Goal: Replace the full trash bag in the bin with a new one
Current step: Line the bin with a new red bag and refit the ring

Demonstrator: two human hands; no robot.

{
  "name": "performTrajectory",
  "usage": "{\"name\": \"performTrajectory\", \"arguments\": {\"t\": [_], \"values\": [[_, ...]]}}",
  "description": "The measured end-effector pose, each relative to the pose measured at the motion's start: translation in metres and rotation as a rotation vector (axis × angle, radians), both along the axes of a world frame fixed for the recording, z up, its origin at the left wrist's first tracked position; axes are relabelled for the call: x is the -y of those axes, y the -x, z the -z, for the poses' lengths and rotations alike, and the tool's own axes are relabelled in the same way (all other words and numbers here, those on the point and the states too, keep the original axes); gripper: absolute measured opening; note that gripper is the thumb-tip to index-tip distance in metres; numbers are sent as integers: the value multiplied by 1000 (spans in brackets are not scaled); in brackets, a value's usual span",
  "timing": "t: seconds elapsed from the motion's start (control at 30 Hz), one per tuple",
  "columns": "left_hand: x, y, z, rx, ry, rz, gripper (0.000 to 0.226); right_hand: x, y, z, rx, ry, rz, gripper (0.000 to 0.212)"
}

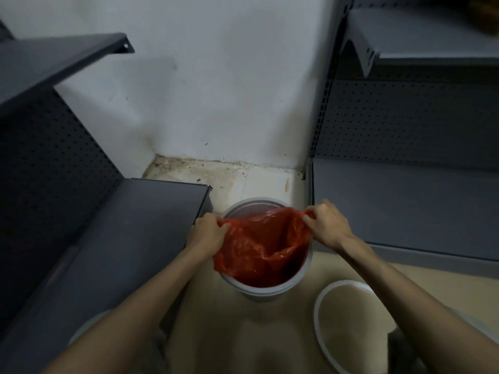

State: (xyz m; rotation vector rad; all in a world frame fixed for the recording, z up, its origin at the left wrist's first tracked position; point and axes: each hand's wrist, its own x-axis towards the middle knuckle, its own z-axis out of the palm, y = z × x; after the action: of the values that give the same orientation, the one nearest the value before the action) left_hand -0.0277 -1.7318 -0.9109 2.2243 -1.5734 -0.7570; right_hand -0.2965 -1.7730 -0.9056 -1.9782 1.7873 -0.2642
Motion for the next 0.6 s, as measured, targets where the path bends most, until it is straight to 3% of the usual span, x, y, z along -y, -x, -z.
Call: {"name": "performTrajectory", "arguments": {"t": [0.1, 0.23, 0.3, 0.5, 0.6], "values": [[-3, -7, -10, -18, 65, -55, 6, -2, 0, -9, 13, 24, -5, 28], [-3, -15, -14, 1, 137, -105, 4, -5, -2, -18, 98, 102, -8, 14], [-3, -16, -13, -9, 157, -103, 17, -7, -2, -19, 85, 109, -27, 8], [-13, -12, -8, -37, 123, 32, 22, -8, 1, -18, 69, 40, -73, 13], [-15, -19, -1, 71, 122, 71, 16, -4, 8, -15, 152, -38, -65, 16]]}}
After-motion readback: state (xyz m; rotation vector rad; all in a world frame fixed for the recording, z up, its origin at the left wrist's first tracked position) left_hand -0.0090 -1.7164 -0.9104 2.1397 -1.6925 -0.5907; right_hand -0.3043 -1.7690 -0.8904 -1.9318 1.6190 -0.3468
